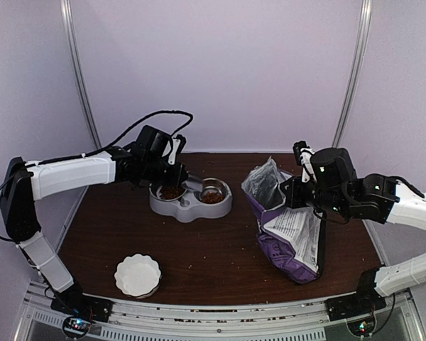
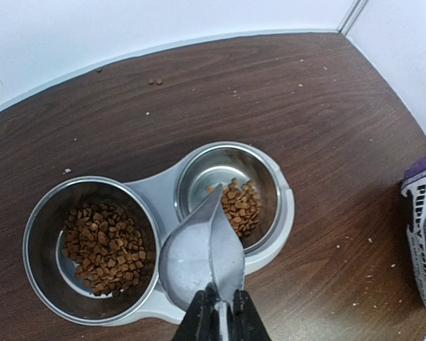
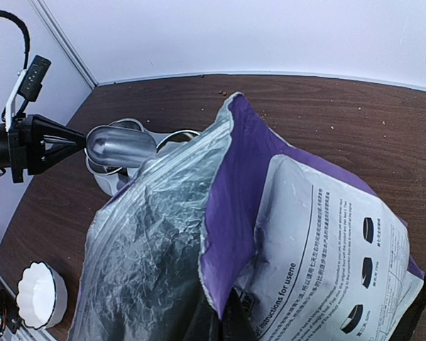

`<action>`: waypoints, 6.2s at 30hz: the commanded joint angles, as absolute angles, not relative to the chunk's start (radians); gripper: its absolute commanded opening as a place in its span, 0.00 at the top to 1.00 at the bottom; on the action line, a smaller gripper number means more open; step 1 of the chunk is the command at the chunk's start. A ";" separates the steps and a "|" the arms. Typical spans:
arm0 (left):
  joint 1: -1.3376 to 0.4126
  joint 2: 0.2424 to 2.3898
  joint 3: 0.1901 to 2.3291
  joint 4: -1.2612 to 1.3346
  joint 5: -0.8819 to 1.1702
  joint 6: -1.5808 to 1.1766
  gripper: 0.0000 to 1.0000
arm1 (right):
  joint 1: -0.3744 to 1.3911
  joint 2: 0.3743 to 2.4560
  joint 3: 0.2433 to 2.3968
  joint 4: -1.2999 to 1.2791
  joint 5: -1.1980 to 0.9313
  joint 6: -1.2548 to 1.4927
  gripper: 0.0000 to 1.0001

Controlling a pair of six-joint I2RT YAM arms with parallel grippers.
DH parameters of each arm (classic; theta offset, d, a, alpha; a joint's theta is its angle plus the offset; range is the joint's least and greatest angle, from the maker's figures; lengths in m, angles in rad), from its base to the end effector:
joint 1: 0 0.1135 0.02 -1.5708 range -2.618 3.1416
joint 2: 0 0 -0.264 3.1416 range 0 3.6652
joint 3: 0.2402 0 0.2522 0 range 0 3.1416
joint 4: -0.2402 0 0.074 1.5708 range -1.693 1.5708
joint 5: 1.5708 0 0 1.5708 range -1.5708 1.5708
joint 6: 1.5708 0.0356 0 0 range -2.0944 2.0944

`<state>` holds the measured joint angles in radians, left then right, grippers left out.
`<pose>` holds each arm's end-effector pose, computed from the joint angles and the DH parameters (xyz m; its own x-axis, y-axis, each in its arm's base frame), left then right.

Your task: Serve the pet food

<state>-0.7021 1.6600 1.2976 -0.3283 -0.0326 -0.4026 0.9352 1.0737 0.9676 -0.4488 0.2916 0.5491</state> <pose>0.2896 -0.2434 0.2759 -0.6929 0.0732 -0.7173 0.3857 0.8782 -0.2829 0.1483 0.1838 0.3223 -0.5934 0.0378 -0.8041 -0.3705 0.8740 0.3144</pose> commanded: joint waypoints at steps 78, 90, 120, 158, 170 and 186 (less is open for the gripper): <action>-0.994 1.700 1.056 0.090 0.388 -0.573 1.00 | 0.762 0.935 0.746 -0.470 0.164 0.631 0.19; -0.994 1.695 1.056 0.050 0.343 -0.573 1.00 | 0.598 0.930 0.534 -0.367 -0.006 0.667 0.34; -1.000 1.996 1.229 0.217 0.222 -0.584 1.00 | 0.649 1.179 0.495 -0.132 -0.322 0.674 0.91; -0.980 1.784 1.095 0.613 0.446 -0.749 1.00 | 0.629 1.120 0.548 -0.237 -0.142 0.669 1.00; -0.956 1.637 0.941 0.659 0.425 -0.809 1.00 | 0.573 1.126 0.557 -0.247 -0.107 0.648 1.00; -0.948 1.544 0.869 0.638 0.398 -0.806 1.00 | 0.542 1.068 0.594 -0.293 -0.124 0.590 0.73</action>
